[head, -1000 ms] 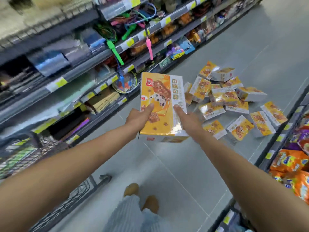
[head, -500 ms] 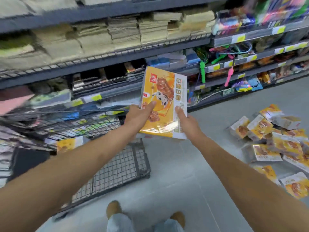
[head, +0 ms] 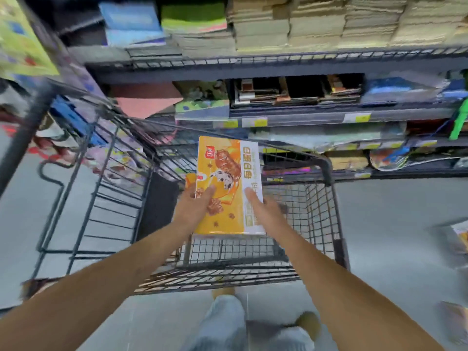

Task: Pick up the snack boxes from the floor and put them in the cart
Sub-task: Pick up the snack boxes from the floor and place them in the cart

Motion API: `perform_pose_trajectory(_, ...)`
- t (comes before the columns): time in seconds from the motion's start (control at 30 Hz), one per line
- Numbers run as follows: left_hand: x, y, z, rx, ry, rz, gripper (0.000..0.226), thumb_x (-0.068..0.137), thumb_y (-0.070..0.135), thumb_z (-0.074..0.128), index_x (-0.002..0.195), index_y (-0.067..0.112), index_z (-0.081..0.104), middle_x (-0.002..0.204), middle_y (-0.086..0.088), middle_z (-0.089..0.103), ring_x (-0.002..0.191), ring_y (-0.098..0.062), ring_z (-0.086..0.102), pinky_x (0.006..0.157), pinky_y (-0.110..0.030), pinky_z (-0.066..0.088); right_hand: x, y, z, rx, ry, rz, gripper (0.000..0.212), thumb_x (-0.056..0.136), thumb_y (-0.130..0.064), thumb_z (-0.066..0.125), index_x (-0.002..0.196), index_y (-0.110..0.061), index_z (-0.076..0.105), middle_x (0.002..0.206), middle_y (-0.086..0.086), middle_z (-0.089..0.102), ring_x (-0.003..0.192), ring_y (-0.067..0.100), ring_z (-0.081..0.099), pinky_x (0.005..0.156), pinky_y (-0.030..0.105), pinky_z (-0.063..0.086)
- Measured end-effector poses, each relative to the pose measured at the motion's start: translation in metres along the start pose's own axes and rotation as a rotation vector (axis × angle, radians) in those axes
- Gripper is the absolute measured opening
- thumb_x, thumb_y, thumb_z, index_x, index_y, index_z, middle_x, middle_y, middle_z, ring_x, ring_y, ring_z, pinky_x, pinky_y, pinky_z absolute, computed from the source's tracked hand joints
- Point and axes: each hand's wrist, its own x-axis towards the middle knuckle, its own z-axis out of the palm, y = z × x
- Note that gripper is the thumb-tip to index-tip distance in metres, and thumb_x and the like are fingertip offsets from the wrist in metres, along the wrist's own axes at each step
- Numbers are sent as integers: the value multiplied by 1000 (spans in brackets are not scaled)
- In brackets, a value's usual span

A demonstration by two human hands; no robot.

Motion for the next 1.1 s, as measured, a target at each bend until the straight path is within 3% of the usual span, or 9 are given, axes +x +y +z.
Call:
perform_pose_trajectory(0.13,35,-39,-24,24,-42,-145,85,82,68,49,135,2,44,135,-13,52,122,-31,50,100,-40,38,24,9,48,-37,-72,104,53,92,-61,46,131,-28,57,107,-7,57,84,7,55,68,17,43)
perform_pose_trajectory(0.27,78,-66,-38,20,-107,-291,96,76,76,48,140,4,42,144,-12,45,129,-32,45,109,-41,34,56,18,88,-60,-83,269,68,83,-72,48,131,-23,56,123,3,59,103,22,55,88,30,41)
perform_pose_trajectory(0.4,114,-76,-37,41,-134,-288,37,92,43,53,102,8,60,106,2,58,104,-17,52,90,-27,37,88,25,116,-78,-45,318,80,75,-79,48,128,-20,59,128,6,61,108,26,62,95,36,49)
perform_pose_trajectory(0.5,135,-79,-31,44,-113,-233,21,87,22,60,83,13,42,73,5,47,87,-16,48,69,-26,33,112,29,128,18,-5,374,61,82,-66,55,120,-18,60,117,6,67,83,18,66,67,29,55)
perform_pose_trajectory(0.63,150,-82,-37,-113,-190,-288,27,88,11,64,83,18,38,89,-3,54,91,-16,57,62,-15,38,128,32,131,117,-20,387,37,95,-40,56,120,-14,57,98,6,71,69,14,64,47,20,48)
perform_pose_trajectory(0.73,148,-74,-44,-95,-224,-264,43,93,17,59,131,14,41,114,-3,58,97,-13,56,81,-16,39,134,34,135,185,-60,395,34,97,-27,54,130,-17,54,116,7,67,89,20,63,74,32,52)
perform_pose_trajectory(0.83,140,-65,-43,-63,-183,-189,65,95,18,56,148,5,21,112,2,58,85,-9,53,60,-6,43,137,28,139,205,-154,391,46,97,-31,54,141,-29,44,137,-2,55,113,20,54,83,36,41)
perform_pose_trajectory(0.93,131,-53,-33,-69,-201,-195,66,94,25,57,150,13,24,141,0,47,123,-18,49,96,-19,35,132,24,131,172,-186,346,51,96,-33,54,145,-30,38,138,-4,51,117,17,52,84,32,39)
perform_pose_trajectory(1.1,105,-26,-12,3,-270,-79,50,96,26,52,142,14,38,152,-1,32,138,-19,33,107,-27,29,110,21,86,274,-143,289,14,98,-23,51,110,-26,57,109,-2,65,102,18,59,85,34,43)
